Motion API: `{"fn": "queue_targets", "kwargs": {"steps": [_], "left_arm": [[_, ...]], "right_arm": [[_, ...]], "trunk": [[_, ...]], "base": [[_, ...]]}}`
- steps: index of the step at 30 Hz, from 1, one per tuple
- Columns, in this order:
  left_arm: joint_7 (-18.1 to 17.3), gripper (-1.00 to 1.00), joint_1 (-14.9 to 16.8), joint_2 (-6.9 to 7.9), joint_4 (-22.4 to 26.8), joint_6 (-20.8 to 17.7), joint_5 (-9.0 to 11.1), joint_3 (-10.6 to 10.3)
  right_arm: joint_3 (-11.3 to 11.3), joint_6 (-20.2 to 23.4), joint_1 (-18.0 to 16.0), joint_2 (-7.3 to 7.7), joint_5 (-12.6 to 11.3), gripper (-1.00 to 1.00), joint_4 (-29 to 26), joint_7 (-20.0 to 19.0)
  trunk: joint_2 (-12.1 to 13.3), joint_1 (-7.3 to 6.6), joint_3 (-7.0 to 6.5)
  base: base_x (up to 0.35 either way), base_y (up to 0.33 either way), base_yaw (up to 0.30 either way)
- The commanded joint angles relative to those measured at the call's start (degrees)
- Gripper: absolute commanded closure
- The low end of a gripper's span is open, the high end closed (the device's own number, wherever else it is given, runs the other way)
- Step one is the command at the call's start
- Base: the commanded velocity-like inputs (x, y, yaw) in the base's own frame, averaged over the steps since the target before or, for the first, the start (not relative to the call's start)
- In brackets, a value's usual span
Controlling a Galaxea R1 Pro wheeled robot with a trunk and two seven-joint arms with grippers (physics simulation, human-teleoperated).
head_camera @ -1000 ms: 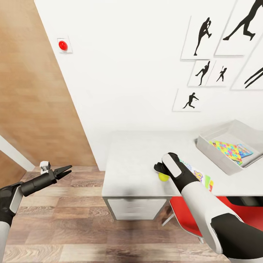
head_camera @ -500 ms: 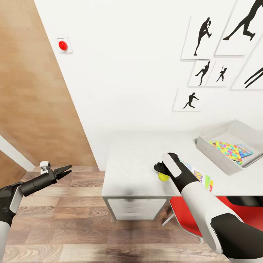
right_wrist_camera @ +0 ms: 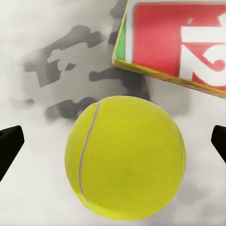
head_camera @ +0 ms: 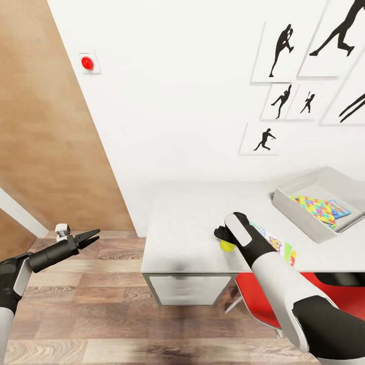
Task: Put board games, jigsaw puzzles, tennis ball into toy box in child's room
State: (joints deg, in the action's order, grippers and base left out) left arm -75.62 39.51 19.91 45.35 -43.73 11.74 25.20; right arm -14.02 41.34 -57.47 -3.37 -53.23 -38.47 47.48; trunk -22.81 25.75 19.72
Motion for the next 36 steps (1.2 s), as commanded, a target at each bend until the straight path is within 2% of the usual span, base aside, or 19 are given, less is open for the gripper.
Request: {"fn": "queue_targets", "kwargs": {"steps": [1,36], "left_arm": [[-0.14,-1.0,0.04,0.01,0.0,-0.57,0.08,0.02],[-0.14,-1.0,0.04,-0.05,0.0,-0.57,0.04,0.02]], "right_arm": [[-0.21,0.12,-0.08,0.03,-0.48,-1.0,-0.01,0.51],[-0.11,0.84,-0.45,-0.05,-0.57,-1.0,1.54,0.51]], "trunk": [[-0.11,0.03,0.1],[-0.11,0.03,0.1]], "base": [[0.0,0.0,0.0],[0.0,0.0,0.0]]}}
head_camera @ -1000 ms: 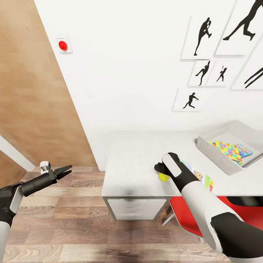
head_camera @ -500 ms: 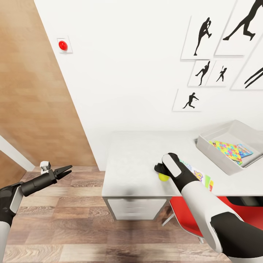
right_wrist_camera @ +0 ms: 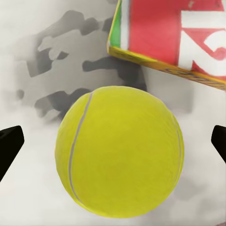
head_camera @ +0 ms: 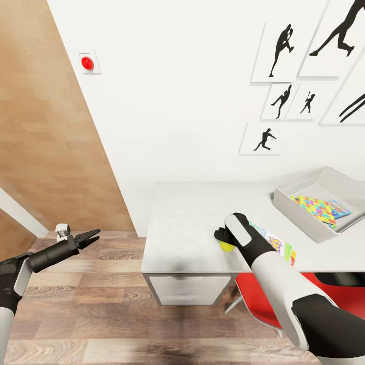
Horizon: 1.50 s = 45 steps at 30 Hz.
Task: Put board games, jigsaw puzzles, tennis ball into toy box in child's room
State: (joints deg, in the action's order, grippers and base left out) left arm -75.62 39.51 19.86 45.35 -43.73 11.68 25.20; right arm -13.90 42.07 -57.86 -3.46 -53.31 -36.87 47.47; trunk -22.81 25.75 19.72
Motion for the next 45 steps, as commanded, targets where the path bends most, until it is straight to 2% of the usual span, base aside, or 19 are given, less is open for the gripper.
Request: {"fn": "queue_targets", "kwargs": {"steps": [1,34,35,45], "left_arm": [[-0.14,-1.0,0.04,0.01,0.0,-0.57,0.1,0.02],[-0.14,-1.0,0.04,0.01,0.0,-0.57,0.13,0.02],[-0.14,-1.0,0.04,0.01,0.0,-0.57,0.13,0.02],[-0.14,-1.0,0.04,0.01,0.0,-0.57,0.17,0.02]], "right_arm": [[-0.23,0.12,-0.06,0.04,-0.49,-1.0,-0.05,0.51],[-0.16,0.12,-0.06,0.05,-0.5,-1.0,-0.11,0.51],[-0.16,0.12,-0.06,0.08,-0.52,1.0,-0.18,0.51],[-0.16,0.12,-0.06,0.04,-0.57,1.0,-0.62,0.51]], "trunk": [[-0.11,0.03,0.1],[-0.11,0.03,0.1],[-0.11,0.03,0.1],[-0.11,0.03,0.1]], "base": [[0.0,0.0,0.0],[-0.016,0.0,0.0],[-0.015,0.0,0.0],[-0.003,0.0,0.0]]}}
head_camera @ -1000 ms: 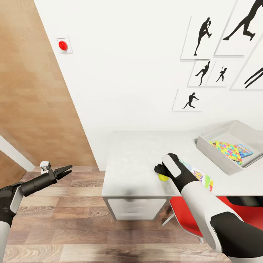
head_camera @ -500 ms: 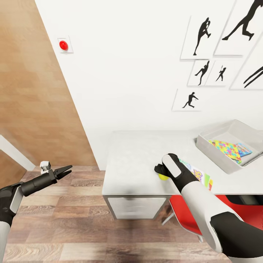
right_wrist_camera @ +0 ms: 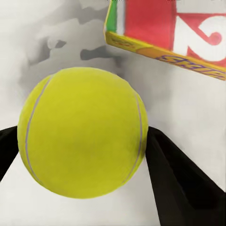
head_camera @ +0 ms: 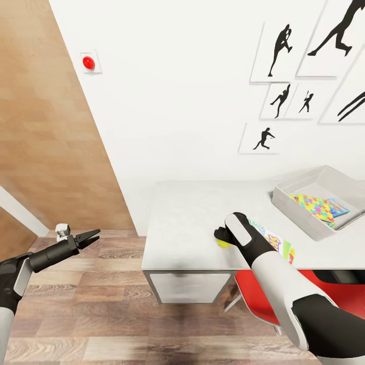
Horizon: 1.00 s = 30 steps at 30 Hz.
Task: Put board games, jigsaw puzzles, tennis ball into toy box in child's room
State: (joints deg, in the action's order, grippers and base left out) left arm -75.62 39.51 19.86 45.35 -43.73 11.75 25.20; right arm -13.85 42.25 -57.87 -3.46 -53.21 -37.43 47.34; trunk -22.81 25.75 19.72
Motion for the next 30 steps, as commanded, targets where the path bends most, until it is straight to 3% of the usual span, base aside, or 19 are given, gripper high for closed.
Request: {"fn": "queue_targets", "kwargs": {"steps": [1,11,24,27,30], "left_arm": [[-0.14,-1.0,0.04,0.01,0.0,-0.57,0.07,0.02],[-0.14,-1.0,0.04,0.01,0.0,-0.57,0.03,0.02],[-0.14,-1.0,0.04,0.01,0.0,-0.57,0.02,0.02],[-0.14,-1.0,0.04,0.01,0.0,-0.57,0.02,0.02],[-0.14,-1.0,0.04,0.01,0.0,-0.57,0.04,0.02]], "right_arm": [[-0.22,-0.06,-0.05,0.03,-0.67,1.0,-0.07,0.64],[-0.3,-0.15,-0.05,0.03,-0.67,1.0,-0.12,0.64],[-0.31,-0.28,0.0,0.07,-0.62,1.0,-0.56,0.64],[-0.41,-0.28,0.28,0.15,-0.66,1.0,-3.02,0.69],[-0.43,0.08,0.8,0.19,-0.75,1.0,-9.55,0.9]], "trunk": [[-0.11,0.03,0.1],[-0.11,0.03,0.01],[-0.11,0.03,-1.08],[-0.11,0.03,-1.34],[-0.11,0.03,-1.61]], "base": [[0.0,0.0,0.0],[0.0,0.0,-0.002],[0.0,0.0,-0.068],[0.0,0.0,-0.075],[-0.032,0.0,-0.075]]}}
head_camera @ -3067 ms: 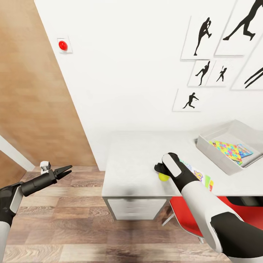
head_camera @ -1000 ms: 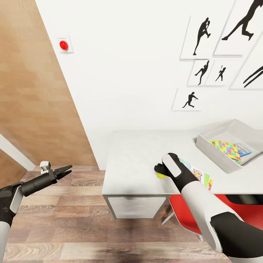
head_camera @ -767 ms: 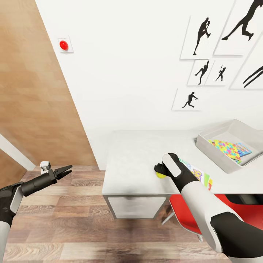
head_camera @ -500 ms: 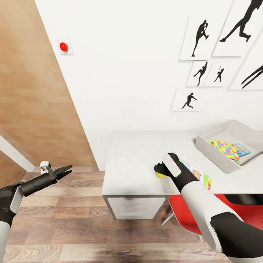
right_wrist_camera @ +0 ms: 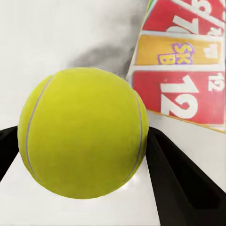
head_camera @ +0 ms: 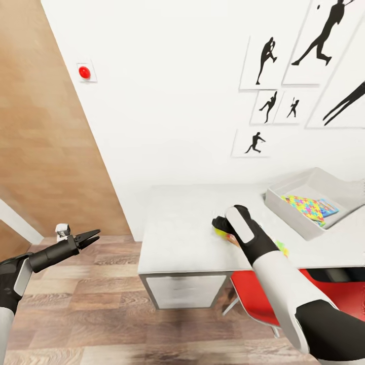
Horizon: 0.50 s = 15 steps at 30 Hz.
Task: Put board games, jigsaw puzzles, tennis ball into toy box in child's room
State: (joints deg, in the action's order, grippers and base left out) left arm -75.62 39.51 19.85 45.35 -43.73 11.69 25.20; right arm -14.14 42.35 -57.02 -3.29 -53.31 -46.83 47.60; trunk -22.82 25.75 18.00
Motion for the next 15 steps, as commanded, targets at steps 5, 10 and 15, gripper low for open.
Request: {"fn": "queue_targets", "kwargs": {"steps": [5,10,15], "left_arm": [[-0.14,-1.0,0.04,0.01,0.0,-0.57,0.13,0.02],[-0.16,-1.0,0.04,0.08,0.0,-0.57,0.16,0.02],[-0.22,-1.0,0.04,0.07,0.0,-0.57,0.17,0.02]], "right_arm": [[0.05,4.16,0.24,0.04,-0.69,1.0,-10.96,0.79],[0.15,7.87,3.0,0.02,-1.27,1.0,-24.71,0.81],[0.26,11.34,9.58,-0.19,-1.54,1.0,-38.4,0.72]], "trunk": [[-0.1,0.03,-0.34],[-0.1,0.03,-0.79],[-0.1,0.03,-1.23]], "base": [[-0.106,0.0,-0.074],[-0.05,0.0,-0.071],[-0.008,0.0,-0.068]]}}
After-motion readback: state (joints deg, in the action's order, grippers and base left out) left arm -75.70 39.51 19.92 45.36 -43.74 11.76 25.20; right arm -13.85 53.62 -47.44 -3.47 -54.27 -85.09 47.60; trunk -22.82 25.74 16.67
